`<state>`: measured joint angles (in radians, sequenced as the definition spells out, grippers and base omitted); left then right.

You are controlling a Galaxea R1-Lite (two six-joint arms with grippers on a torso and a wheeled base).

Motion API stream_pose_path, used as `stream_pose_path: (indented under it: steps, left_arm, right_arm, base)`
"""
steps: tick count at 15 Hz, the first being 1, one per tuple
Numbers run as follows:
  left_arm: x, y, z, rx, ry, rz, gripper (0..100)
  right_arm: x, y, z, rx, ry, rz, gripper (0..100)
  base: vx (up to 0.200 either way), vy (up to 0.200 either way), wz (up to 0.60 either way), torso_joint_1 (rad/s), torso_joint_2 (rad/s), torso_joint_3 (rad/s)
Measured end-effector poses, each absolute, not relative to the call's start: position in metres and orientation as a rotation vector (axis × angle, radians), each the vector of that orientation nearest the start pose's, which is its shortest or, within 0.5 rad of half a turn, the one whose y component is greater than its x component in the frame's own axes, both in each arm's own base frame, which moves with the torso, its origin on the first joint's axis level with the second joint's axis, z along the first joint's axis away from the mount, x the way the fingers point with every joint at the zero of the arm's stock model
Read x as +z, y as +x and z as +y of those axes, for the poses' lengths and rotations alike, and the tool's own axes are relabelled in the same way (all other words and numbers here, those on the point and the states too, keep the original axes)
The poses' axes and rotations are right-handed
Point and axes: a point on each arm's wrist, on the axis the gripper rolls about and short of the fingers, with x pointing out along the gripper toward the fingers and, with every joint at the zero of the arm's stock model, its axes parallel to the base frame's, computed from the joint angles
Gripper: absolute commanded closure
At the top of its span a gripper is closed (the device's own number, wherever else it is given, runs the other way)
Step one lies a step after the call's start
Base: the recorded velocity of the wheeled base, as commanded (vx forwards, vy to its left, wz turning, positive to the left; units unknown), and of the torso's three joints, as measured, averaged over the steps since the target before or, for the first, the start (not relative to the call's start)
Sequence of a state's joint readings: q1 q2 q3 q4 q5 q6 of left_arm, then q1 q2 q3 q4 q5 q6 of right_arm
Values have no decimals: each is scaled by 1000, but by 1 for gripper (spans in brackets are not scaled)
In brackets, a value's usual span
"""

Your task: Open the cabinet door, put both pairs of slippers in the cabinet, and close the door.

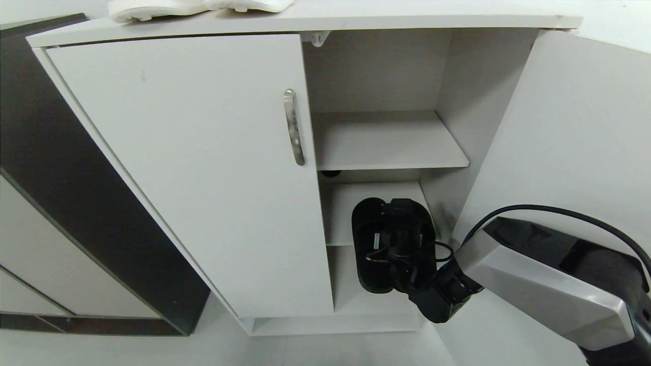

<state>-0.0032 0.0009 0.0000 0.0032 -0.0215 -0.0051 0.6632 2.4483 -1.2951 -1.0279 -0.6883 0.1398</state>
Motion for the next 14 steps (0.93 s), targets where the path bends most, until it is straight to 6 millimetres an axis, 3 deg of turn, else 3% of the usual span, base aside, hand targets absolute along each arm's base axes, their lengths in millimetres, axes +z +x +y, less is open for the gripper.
stream_pose_path:
  steps: [7,14]
  left_arm:
    - [75,-23,0,-24,-4,4,100]
    - [75,-23,0,-24,-4,4,100]
  right_arm:
    - [44,381,280,14,38,110,100]
    - [61,426,284,7,36,108,100]
  base:
    - [0,0,0,0,0,0]
    - [0,0,0,0,0,0]
